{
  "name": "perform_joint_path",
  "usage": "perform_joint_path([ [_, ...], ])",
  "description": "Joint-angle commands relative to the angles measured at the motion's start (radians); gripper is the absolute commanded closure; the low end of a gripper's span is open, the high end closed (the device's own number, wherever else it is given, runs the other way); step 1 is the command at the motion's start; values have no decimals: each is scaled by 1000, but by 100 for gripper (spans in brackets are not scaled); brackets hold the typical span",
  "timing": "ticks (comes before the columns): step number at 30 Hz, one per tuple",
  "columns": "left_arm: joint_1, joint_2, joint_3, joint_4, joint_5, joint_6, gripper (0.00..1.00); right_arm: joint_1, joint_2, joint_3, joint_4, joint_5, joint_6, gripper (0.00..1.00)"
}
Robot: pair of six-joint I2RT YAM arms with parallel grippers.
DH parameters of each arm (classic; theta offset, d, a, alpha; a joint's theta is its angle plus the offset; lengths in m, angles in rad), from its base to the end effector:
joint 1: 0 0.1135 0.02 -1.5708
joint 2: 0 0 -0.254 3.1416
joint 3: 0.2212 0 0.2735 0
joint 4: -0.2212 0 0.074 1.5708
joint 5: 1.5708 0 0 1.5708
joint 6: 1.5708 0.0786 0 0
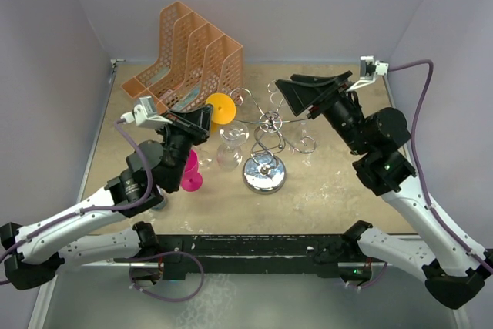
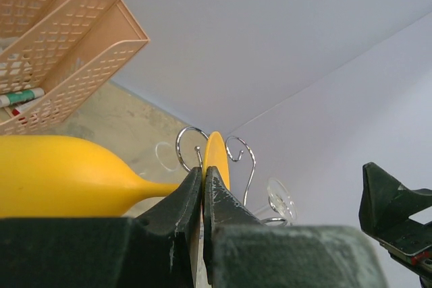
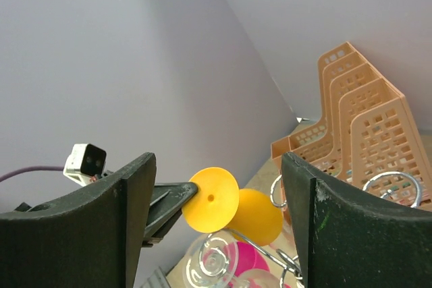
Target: Place the wine glass upside down on the wine glass rack
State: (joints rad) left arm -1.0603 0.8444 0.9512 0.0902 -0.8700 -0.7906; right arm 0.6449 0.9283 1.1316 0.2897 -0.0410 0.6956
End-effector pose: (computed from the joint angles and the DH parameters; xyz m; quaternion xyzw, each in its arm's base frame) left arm 0.1660 -0.1735 0.4159 -0.2456 0.6137 -0.3995 0.6353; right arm 0.1990 0.1537 0.5017 -0.0046 0.5134 0.5413 0.6659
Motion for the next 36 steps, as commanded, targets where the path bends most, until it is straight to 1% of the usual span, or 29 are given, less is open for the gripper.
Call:
perform_joint_path([
  [1, 3, 12, -15, 127, 35, -68, 100, -3, -22, -17, 44, 44, -29, 24],
  [5, 5, 38, -10, 159, 59, -97, 100, -3, -27, -28, 47, 43, -23, 25],
  [7, 14, 56, -7, 167, 62, -141, 100, -2, -24, -23, 60, 86, -29, 25],
  [10, 52, 81, 6, 132, 79, -229, 100, -1, -17, -14, 72, 66, -21, 27],
  [11, 76, 85, 7, 122, 105, -261, 100, -1, -17, -12, 71, 63, -19, 27],
  [13, 141, 96, 2, 118, 204, -348, 100, -2, -19, -13, 69, 65, -18, 28],
  [15, 197, 107, -7, 130, 280, -402, 100, -1, -20, -16, 68, 70, -16, 28],
  [16, 211, 113, -8, 138, 300, -411, 100, -1, -21, -18, 68, 69, -15, 28],
  [23, 217, 129, 16, 150, 355, -414, 100, -1, -25, -27, 57, 79, -10, 28],
  [27, 217, 127, 35, 81, 347, -467, 100, -2, -26, -29, 54, 87, -10, 29],
  [36, 224, 144, 46, 99, 396, -467, 100, -2, -25, -31, 53, 85, -4, 29],
])
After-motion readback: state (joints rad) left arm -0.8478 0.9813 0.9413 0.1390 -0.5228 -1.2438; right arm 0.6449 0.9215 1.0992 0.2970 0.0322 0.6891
